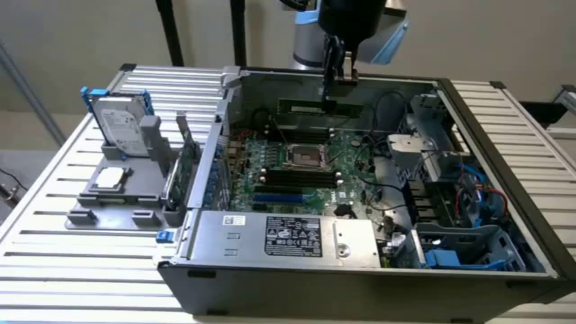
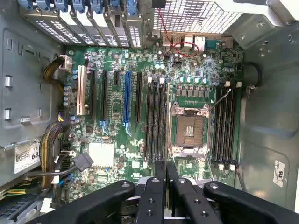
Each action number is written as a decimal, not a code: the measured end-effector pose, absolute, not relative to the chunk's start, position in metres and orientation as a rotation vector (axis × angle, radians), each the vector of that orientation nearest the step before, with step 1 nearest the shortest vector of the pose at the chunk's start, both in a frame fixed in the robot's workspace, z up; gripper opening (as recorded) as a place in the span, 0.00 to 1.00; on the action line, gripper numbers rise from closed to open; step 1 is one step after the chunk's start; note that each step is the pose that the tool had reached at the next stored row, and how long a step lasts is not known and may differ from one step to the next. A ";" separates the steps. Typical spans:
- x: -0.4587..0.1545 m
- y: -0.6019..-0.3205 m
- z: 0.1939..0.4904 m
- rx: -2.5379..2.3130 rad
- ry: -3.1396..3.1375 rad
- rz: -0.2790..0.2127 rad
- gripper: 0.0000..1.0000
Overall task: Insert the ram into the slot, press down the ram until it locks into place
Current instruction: 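Insert the ram into the slot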
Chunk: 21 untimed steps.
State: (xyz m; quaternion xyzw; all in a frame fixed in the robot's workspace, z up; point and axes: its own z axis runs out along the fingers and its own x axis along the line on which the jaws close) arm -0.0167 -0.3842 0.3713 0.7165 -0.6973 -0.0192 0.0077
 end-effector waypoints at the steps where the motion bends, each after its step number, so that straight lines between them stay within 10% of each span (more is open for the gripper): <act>1: -0.017 -0.384 0.371 2.240 -2.180 -0.060 0.13; 21: -0.038 -0.384 0.357 2.251 -2.169 -0.060 0.13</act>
